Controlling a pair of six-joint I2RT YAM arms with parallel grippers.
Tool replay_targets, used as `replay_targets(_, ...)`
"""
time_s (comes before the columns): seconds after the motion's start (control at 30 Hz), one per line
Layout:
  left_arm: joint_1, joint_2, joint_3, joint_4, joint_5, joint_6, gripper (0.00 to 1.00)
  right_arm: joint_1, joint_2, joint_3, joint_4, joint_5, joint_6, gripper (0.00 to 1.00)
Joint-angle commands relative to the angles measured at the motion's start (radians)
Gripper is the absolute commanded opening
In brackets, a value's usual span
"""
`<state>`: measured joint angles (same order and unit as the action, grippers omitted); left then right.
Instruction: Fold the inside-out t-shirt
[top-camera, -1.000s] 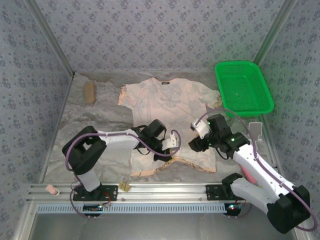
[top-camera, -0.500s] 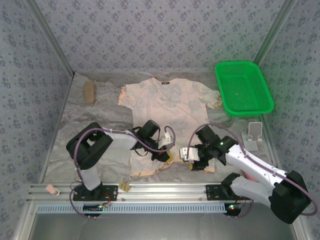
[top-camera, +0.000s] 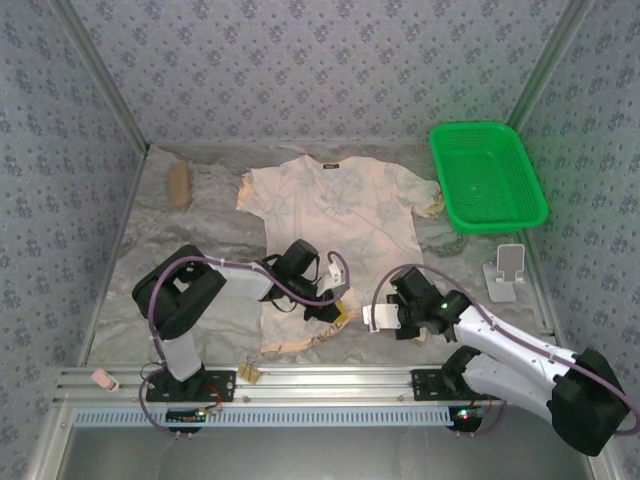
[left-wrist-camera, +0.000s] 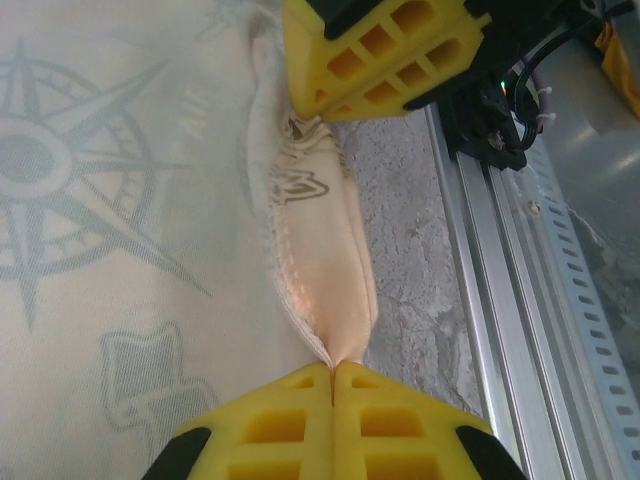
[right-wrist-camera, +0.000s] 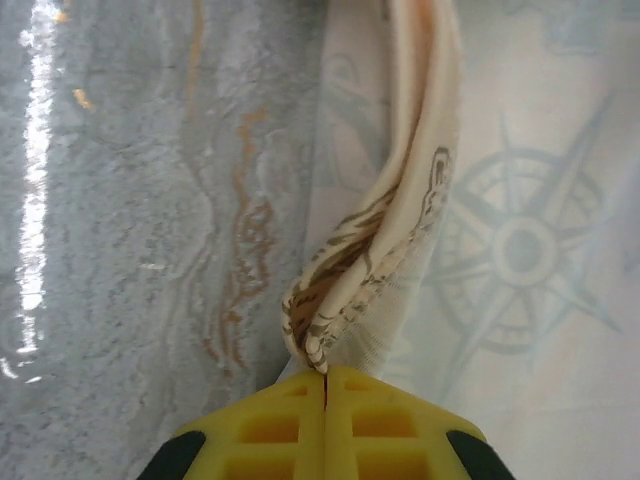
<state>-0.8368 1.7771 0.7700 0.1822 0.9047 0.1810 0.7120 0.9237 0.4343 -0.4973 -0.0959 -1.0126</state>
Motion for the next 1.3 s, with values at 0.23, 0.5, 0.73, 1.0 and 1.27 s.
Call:
replay_targets(0.23, 0.005, -0.083, -0.001, -0.02, -0.065, -0.012, 0.41, -0.005, -0.08, 0.016, -0.063, -0.041, -0.002, 0.0)
replay_targets(0.5, -0.114, -0.135, 0.023, 0.005, -0.2, 0.005, 0.51, -0.057, -0.124, 0.094, -0.261, -0.181, 0.008, 0.0)
replay_targets(0.73, -0.154, -0.072, 0.04, 0.186, -0.34, -0.023, 0.5, -0.095, -0.136, 0.12, -0.295, -0.217, 0.017, 0.0)
replay_targets(1.0, -0.159, -0.028, 0.057, 0.138, -0.298, 0.056, 0.16, -0.104, -0.163, 0.099, -0.285, -0.2, 0.021, 0.0)
replay_targets(1.27, -0.149, -0.039, 0.027, 0.18, -0.193, -0.025, 0.0, -0.1, -0.207, 0.065, -0.233, -0.185, 0.02, 0.26)
